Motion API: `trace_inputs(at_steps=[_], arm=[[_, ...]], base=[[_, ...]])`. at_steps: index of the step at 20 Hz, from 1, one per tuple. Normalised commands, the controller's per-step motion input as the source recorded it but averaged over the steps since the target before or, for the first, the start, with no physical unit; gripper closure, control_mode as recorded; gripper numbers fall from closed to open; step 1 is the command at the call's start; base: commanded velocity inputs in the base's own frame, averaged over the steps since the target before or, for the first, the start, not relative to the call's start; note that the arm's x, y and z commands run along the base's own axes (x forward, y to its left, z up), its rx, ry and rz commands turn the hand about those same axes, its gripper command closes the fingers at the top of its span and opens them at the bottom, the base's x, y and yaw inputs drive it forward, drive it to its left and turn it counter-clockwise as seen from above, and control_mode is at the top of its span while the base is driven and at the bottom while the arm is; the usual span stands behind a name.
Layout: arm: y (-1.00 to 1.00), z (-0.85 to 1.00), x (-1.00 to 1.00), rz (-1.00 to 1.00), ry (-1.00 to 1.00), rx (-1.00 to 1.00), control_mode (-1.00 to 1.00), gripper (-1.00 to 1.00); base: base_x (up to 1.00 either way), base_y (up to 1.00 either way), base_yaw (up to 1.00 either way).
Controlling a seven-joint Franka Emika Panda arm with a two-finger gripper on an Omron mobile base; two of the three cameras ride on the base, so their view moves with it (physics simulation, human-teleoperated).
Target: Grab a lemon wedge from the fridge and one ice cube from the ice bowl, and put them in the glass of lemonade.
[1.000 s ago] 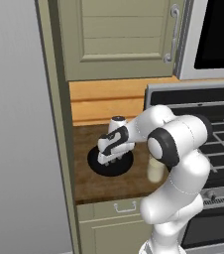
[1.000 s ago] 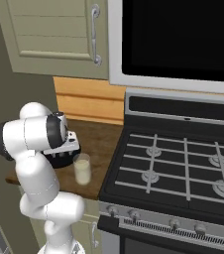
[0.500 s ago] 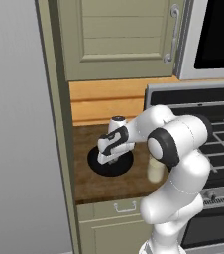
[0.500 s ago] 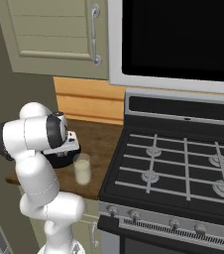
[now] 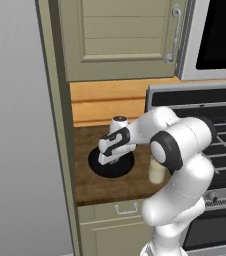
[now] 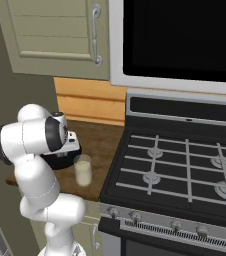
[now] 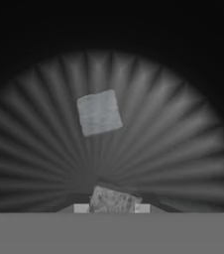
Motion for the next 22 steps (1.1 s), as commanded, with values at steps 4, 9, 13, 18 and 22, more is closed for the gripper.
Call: trace_inputs(at_steps=[4, 9, 13, 18, 22], arm=[[-0.02, 0.15, 0.0, 0.0, -0.1, 0.06, -1.0, 1.0], [-0.13, 0.04, 0.0, 0.0, -0.09, 0.06, -1.0, 1.0], [0.0, 0.07, -0.23, 0.0, -0.13, 0.04, -1.0, 1.0], [-0.05, 0.45, -0.29, -0.01, -0.04, 0.0, -1.0, 1.0], [-0.42, 0.89, -0.32, 0.0, 0.11, -0.09, -1.0, 1.0]], base=[[0.0, 0.0, 0.0], [0.0, 0.0, 0.0], [0.0, 0.0, 0.0], [0.0, 0.0, 0.0], [0.0, 0.0, 0.0]])
